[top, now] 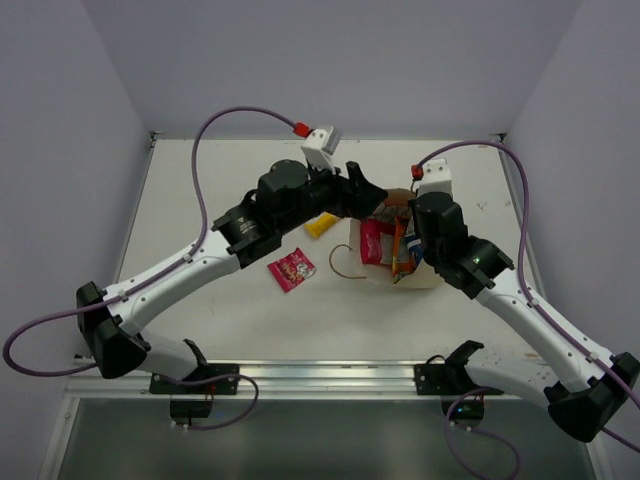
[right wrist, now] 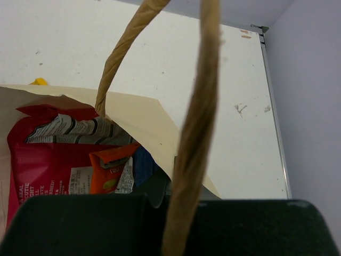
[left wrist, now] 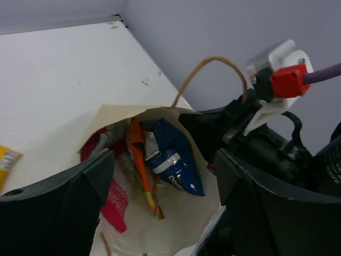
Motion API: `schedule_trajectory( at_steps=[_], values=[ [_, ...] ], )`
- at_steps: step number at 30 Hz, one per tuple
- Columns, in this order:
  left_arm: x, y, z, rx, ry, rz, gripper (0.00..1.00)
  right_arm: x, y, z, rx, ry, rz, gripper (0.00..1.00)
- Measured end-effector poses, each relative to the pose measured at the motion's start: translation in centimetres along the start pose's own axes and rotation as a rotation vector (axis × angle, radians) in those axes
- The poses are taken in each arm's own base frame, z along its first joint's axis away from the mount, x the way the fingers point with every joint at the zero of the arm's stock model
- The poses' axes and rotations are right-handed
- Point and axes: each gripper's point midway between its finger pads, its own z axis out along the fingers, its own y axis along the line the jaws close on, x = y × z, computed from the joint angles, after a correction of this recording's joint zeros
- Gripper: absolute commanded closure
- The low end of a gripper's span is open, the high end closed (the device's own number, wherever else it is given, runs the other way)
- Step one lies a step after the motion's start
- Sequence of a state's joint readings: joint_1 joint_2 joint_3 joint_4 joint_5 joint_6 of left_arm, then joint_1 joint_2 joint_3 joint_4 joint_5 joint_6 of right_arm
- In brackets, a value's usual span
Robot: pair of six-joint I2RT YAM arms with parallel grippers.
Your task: Take the snacks out of the paper bag
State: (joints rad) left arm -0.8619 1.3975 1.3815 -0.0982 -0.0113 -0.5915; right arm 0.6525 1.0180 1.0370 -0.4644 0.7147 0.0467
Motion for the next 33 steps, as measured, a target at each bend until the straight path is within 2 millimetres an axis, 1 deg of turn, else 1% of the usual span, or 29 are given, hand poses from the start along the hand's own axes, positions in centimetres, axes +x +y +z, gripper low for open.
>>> schedule_trajectory(
  at_steps=[1,3,4,6,9,11,13,15,19,22,24,25,29,31,33],
  values=[
    [0.6,-1.1,0.3,0.011,0.008,0.004,0.25,0.0,0.0,0.0,0.000,0.000,0.000,1.00],
    [2.3,-2.3,1.1,0.005,0.042,0.012,0.31,0.0,0.0,0.0,-0.001,0.000,-0.001,1.00],
    [3.4,-2.6,1.8,-0.004,0.062,0.016,0.33,0.0,0.0,0.0,-0.002,0.000,-0.001,1.00],
    [6.3,-2.4,3.1,-0.037,0.119,0.018,0.36,0.0,0.0,-0.1,-0.004,0.003,-0.004,1.00],
    [11.2,-1.1,4.7,-0.103,0.218,0.024,0.38,0.0,0.0,-0.2,-0.007,0.008,-0.008,1.00],
    [14.0,0.2,5.6,-0.151,0.274,0.030,0.39,0.0,0.0,-0.3,-0.010,0.011,-0.011,1.00],
    [16.2,1.4,6.3,-0.192,0.317,0.042,0.39,0.0,0.1,-0.3,-0.017,0.013,-0.012,1.00],
    [17.9,2.5,7.1,-0.226,0.347,0.049,0.39,0.0,0.1,-0.3,-0.023,0.015,-0.013,1.00],
    [19.6,3.7,8.7,-0.273,0.368,0.064,0.40,0.1,0.2,-0.4,-0.028,0.018,-0.015,1.00],
    [20.0,4.3,9.9,-0.303,0.361,0.075,0.43,0.1,0.2,-0.4,-0.030,0.018,-0.015,1.00],
    [20.1,4.7,10.5,-0.322,0.356,0.080,0.48,0.1,0.2,-0.5,-0.034,0.018,-0.015,1.00],
    [20.0,4.9,10.7,-0.328,0.351,0.082,0.59,0.1,0.1,-0.6,-0.037,0.018,-0.015,1.00],
    [20.0,5.5,11.2,-0.348,0.345,0.078,0.94,0.1,0.2,-0.8,-0.048,0.017,-0.014,1.00],
    [19.9,5.7,11.1,-0.353,0.346,0.080,0.96,0.0,0.2,-0.8,-0.052,0.016,-0.013,1.00],
    [19.7,5.9,11.0,-0.356,0.347,0.082,0.95,0.0,0.2,-0.8,-0.052,0.016,-0.013,1.00]
  ],
)
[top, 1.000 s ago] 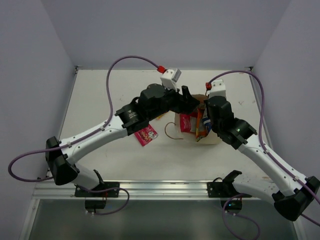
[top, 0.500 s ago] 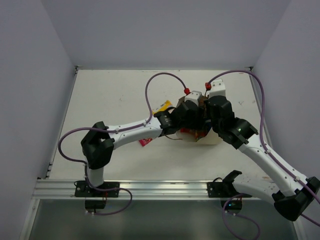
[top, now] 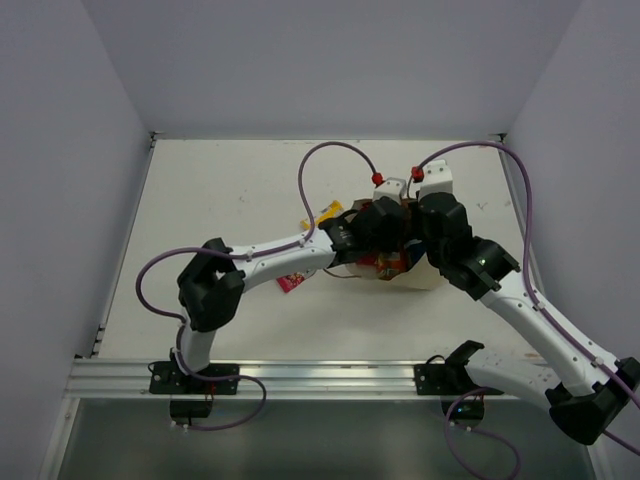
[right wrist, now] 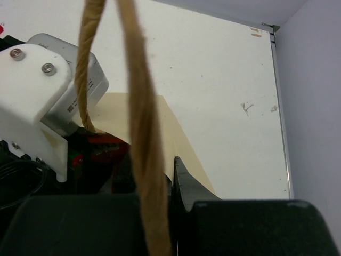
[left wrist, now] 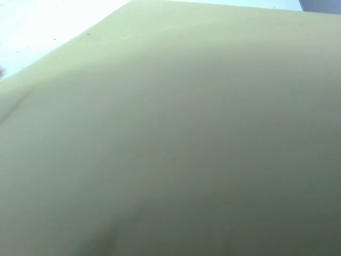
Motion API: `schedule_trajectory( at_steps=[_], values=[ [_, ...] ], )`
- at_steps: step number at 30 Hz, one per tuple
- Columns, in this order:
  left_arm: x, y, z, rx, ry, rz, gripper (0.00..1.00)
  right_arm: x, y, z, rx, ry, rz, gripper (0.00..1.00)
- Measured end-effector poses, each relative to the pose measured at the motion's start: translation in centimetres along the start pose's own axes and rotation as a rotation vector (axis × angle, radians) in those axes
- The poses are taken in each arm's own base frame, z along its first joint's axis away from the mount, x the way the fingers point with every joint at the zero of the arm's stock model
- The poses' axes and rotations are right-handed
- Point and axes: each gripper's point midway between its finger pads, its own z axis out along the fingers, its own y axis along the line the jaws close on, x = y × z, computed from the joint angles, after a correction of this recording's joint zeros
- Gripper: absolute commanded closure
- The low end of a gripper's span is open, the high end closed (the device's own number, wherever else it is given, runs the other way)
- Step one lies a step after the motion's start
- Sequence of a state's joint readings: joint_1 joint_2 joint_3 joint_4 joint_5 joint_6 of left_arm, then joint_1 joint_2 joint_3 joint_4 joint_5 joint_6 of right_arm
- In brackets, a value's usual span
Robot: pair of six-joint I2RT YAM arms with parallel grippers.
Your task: Take the snacks out of the paper bag
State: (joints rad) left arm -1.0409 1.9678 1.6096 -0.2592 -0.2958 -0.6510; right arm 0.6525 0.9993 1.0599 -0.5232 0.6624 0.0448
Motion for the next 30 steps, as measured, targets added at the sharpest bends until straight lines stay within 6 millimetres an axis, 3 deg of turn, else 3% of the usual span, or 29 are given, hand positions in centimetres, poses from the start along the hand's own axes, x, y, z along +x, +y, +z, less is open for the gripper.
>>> schedule_trajectory(
  at_steps=[3,7,14,17,20,23,26,29,30],
  values=[
    [-0.2,0.4,-1.1,-0.002,0.000,0.008,0.97,-0.1,0.0,0.0,0.000,-0.002,0.002,1.00],
    [-1.9,1.1,-4.6,0.001,-0.021,0.016,1.00,-0.2,-0.1,0.0,0.005,-0.006,0.004,1.00],
    [-10.4,3.2,-14.5,0.037,-0.217,-0.027,1.00,0.1,-0.6,0.2,0.042,-0.004,-0.001,1.00],
    [-14.8,6.2,-19.5,0.029,-0.341,-0.077,1.00,0.3,-0.8,0.2,0.059,-0.001,-0.005,1.00],
    [-18.9,11.5,-24.4,-0.061,-0.497,-0.137,1.00,0.3,-0.9,0.2,0.063,0.000,-0.006,1.00],
    [-20.9,16.4,-27.5,-0.156,-0.596,-0.181,1.00,0.3,-0.9,0.2,0.063,0.000,-0.006,1.00],
    [-21.0,20.8,-27.1,-0.240,-0.612,-0.211,1.00,0.3,-0.9,0.2,0.063,0.000,-0.005,1.00],
    [-19.7,24.3,-23.5,-0.299,-0.543,-0.219,1.00,0.3,-0.9,0.2,0.060,0.000,-0.004,1.00],
    [-19.0,25.4,-21.4,-0.310,-0.504,-0.220,1.00,0.3,-0.9,0.2,0.059,-0.001,-0.004,1.00]
  ],
)
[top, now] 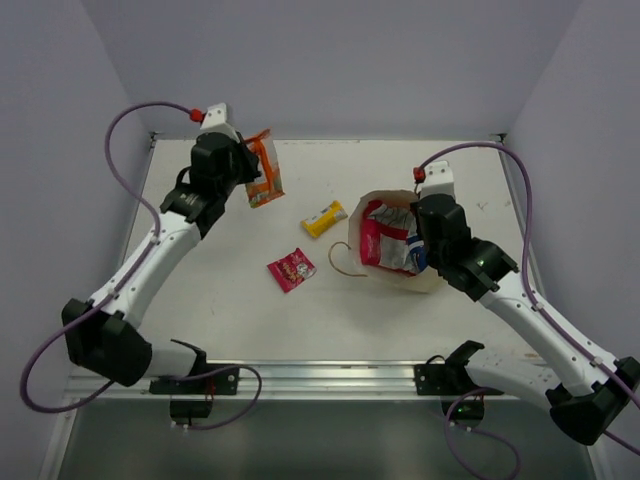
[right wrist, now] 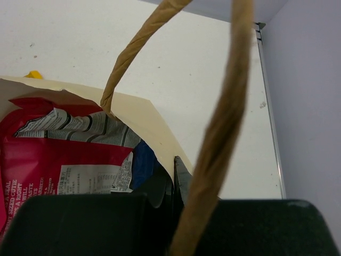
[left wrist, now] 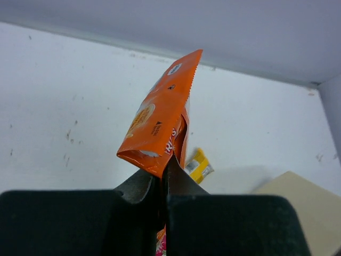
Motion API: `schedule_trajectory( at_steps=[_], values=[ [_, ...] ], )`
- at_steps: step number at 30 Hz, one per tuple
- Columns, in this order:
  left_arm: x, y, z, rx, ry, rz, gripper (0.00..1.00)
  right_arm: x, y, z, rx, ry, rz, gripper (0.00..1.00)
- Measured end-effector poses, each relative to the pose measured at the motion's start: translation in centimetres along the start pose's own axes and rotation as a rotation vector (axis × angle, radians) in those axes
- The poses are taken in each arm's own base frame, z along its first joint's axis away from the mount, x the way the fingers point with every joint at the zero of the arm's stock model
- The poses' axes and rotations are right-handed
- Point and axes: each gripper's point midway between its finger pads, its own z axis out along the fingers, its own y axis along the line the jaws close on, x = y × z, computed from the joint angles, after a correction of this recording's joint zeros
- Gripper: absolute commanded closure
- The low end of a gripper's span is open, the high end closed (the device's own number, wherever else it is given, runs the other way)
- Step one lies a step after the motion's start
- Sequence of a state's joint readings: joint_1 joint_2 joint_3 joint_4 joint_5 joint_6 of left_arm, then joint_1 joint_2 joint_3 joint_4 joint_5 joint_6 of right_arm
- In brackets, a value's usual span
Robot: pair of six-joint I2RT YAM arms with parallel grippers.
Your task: Take the snacks out of the paper bag
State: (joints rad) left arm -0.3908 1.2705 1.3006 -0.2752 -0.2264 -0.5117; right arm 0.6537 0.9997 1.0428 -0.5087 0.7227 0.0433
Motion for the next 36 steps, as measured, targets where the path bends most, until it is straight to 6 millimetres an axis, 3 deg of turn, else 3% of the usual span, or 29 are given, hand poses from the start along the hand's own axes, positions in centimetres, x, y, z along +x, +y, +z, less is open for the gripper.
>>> schedule_trajectory(
  at_steps=[4,9,12,13,15,16,18,20,21,24,27,30,33,36],
  values=[
    [8.4,3.3,6.4,-0.023,0.199,0.006,1.00,-0.1,0.0,-0.1,-0.008,-0.004,0.005,1.00],
    [16.5,8.5,10.5,-0.058,0.357,-0.045,1.00,0.0,0.1,-0.3,-0.017,-0.005,0.007,1.00],
    [19.3,11.1,11.8,-0.072,0.401,-0.084,0.74,0.1,0.2,-0.4,-0.029,-0.007,0.010,1.00],
    [20.0,11.9,12.0,-0.077,0.411,-0.099,0.58,0.1,0.2,-0.4,-0.034,-0.008,0.010,1.00],
    [21.4,13.0,11.7,-0.087,0.439,-0.123,0.42,0.2,0.2,-0.4,-0.035,-0.008,0.010,1.00],
    [22.2,13.5,11.3,-0.095,0.457,-0.134,0.26,0.2,0.3,-0.4,-0.036,-0.007,0.010,1.00],
    [23.1,14.0,10.3,-0.105,0.483,-0.154,0.12,0.2,0.3,-0.4,-0.038,-0.007,0.010,1.00],
    [22.6,13.4,9.0,-0.097,0.493,-0.161,0.08,0.2,0.3,-0.4,-0.038,-0.006,0.009,1.00],
    [21.7,12.7,8.2,-0.087,0.487,-0.160,0.04,0.2,0.4,-0.4,-0.038,-0.005,0.008,1.00],
    [17.1,8.8,6.0,-0.024,0.414,-0.129,0.05,0.3,0.5,-0.2,-0.038,-0.001,0.004,1.00],
    [10.1,1.1,3.2,0.127,0.270,-0.078,0.09,0.3,0.6,-0.1,-0.037,0.003,0.000,1.00],
    [4.8,-7.9,-1.5,0.324,0.149,-0.048,0.08,0.3,0.7,0.0,-0.036,0.007,-0.003,1.00],
    [3.4,-15.0,-6.1,0.479,0.121,-0.031,0.09,0.3,0.7,0.1,-0.034,0.008,-0.004,1.00],
    [4.7,-19.6,-8.3,0.552,0.157,-0.009,0.08,0.3,0.8,0.2,-0.033,0.011,-0.006,1.00]
  ],
)
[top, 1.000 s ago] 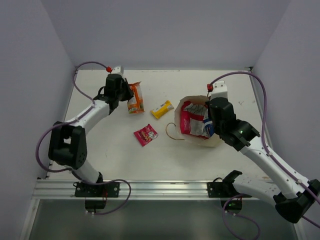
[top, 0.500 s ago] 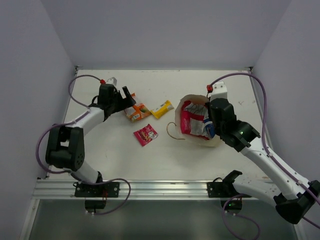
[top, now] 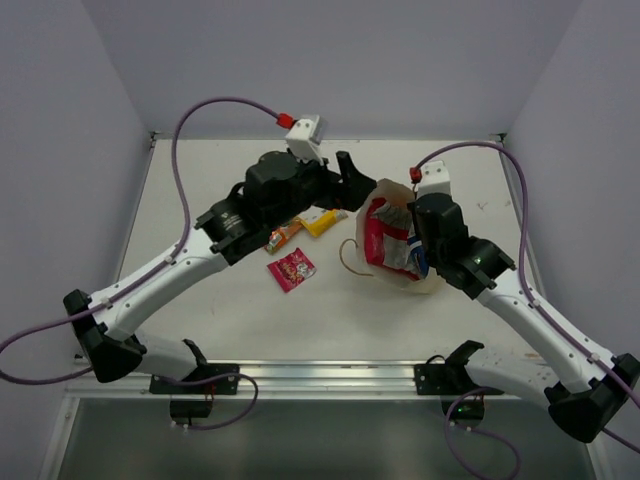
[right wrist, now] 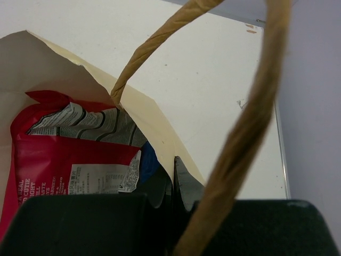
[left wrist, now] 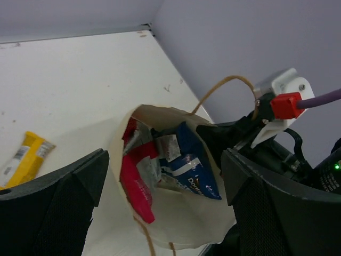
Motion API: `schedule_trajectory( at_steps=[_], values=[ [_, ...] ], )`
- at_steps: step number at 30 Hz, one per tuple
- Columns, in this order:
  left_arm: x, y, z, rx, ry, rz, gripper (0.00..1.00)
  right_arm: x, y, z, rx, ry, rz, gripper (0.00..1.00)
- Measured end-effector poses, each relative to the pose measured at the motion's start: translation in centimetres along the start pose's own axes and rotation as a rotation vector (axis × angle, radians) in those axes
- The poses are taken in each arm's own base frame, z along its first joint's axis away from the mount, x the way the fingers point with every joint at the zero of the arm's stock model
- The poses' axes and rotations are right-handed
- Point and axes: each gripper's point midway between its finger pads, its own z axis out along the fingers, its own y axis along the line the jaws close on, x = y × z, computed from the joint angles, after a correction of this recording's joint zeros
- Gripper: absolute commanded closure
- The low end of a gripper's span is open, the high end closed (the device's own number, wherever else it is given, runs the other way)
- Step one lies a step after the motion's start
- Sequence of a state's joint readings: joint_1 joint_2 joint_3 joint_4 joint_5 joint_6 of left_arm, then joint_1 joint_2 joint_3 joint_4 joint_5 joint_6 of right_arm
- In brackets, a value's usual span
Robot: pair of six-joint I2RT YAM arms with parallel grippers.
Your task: Take the snacks out of the paper bag
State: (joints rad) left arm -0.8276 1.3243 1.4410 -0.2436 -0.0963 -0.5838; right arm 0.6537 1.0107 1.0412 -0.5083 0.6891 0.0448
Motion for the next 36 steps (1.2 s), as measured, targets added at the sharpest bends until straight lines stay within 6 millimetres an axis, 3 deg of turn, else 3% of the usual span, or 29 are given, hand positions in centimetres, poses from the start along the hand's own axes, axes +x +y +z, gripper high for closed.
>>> schedule_trajectory(
  at_steps=[2,5,9,12,17,25,31,35,36],
  values=[
    [1.9,-2.1,1.4,0.012,0.046,0.014,0.10,0.0,0.1,0.1,0.000,0.002,-0.001,1.00],
    [6.4,-3.0,3.7,-0.009,0.145,0.038,0.18,0.0,0.1,0.1,0.000,0.002,0.000,1.00],
    [12.9,-2.2,5.6,-0.068,0.289,0.078,0.24,-0.2,-0.1,0.0,0.008,0.000,0.005,1.00],
    [15.9,-1.7,5.9,-0.100,0.358,0.094,0.24,-0.5,-0.5,-0.2,0.020,-0.002,0.007,1.00],
    [16.5,-1.2,5.6,-0.146,0.357,0.087,0.22,-0.7,-0.7,-0.4,0.026,-0.003,0.001,1.00],
    [17.9,2.2,5.5,-0.286,0.362,0.095,0.20,-1.0,-0.6,-0.6,0.021,-0.011,-0.003,1.00],
    [20.6,4.4,6.7,-0.352,0.407,0.106,0.23,-1.0,-0.4,-0.8,0.019,-0.011,-0.012,1.00],
    [22.4,6.0,7.5,-0.391,0.444,0.116,0.34,-1.0,-0.1,-1.0,0.013,-0.014,-0.018,1.00],
    [22.8,6.4,7.6,-0.399,0.454,0.117,0.47,-1.0,0.0,-1.0,0.010,-0.012,-0.021,1.00]
  ],
)
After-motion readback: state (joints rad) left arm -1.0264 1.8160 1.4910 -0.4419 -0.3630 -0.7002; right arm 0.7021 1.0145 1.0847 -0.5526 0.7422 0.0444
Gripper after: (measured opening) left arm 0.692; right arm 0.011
